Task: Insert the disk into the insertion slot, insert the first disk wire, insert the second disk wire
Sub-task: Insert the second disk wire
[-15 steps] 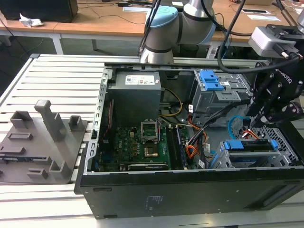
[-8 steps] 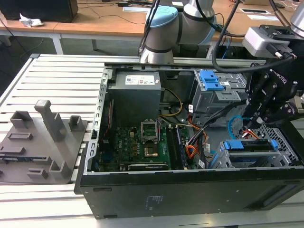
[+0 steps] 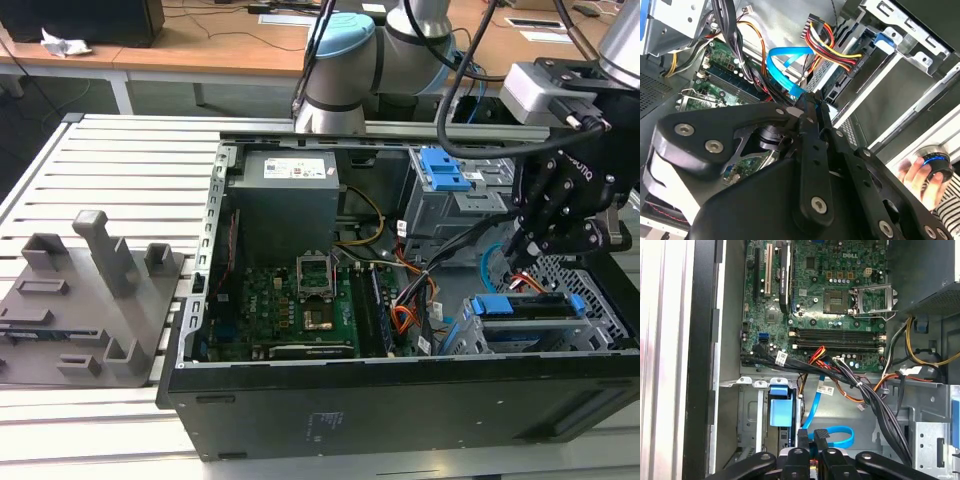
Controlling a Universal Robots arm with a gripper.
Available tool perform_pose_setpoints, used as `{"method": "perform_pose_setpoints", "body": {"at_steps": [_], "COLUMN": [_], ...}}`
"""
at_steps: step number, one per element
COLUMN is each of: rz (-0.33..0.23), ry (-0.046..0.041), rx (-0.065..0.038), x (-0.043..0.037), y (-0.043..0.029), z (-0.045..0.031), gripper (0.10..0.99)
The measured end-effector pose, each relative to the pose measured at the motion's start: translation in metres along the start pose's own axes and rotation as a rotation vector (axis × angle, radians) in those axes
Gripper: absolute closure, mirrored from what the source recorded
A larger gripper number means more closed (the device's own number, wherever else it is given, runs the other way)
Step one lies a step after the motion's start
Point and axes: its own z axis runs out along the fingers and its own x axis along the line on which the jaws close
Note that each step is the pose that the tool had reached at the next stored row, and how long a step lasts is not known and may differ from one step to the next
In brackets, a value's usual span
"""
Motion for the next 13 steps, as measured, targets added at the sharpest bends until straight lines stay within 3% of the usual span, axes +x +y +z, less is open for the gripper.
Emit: {"method": "perform_pose_setpoints", "body": {"at_steps": [2,4,10,13], "rz": [0.0,0.0,0.0,0.0], "ry": [-0.0001,-0.0011,-0.0062,-0.0059], "rx": [0.0,0.0,0.0,0.0], "x": [0.0046,0.0231,0.0255,0.0256], "y": [0.0001,0.0006,-0.0078,-0.0108], "z": [0.0001,0.0006,0.0159,0.0183], "gripper": [0.925,0.925,0.925,0.925]}}
